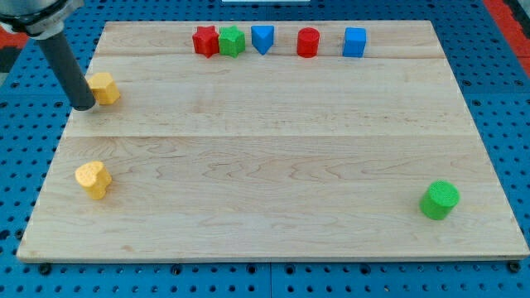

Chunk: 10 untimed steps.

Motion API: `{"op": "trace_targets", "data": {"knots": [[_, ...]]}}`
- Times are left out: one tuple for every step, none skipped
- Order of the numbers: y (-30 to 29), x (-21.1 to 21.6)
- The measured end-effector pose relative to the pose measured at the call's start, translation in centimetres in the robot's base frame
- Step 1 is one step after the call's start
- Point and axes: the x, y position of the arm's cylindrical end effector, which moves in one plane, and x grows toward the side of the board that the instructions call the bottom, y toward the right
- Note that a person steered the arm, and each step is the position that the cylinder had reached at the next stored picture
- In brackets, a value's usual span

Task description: Slide the yellow hexagon towards the top left

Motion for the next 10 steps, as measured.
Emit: {"op": "trace_targets", "data": {"knots": [[4.0,-1.7],[9.6,-3.4],[12.3,-7.7],[13.1,-5.2],[11.7,-2.6],[7.3,-4.2],[5.9,-5.6],[4.2,-4.7],[4.4,-7.7],[4.5,-9.6]]}}
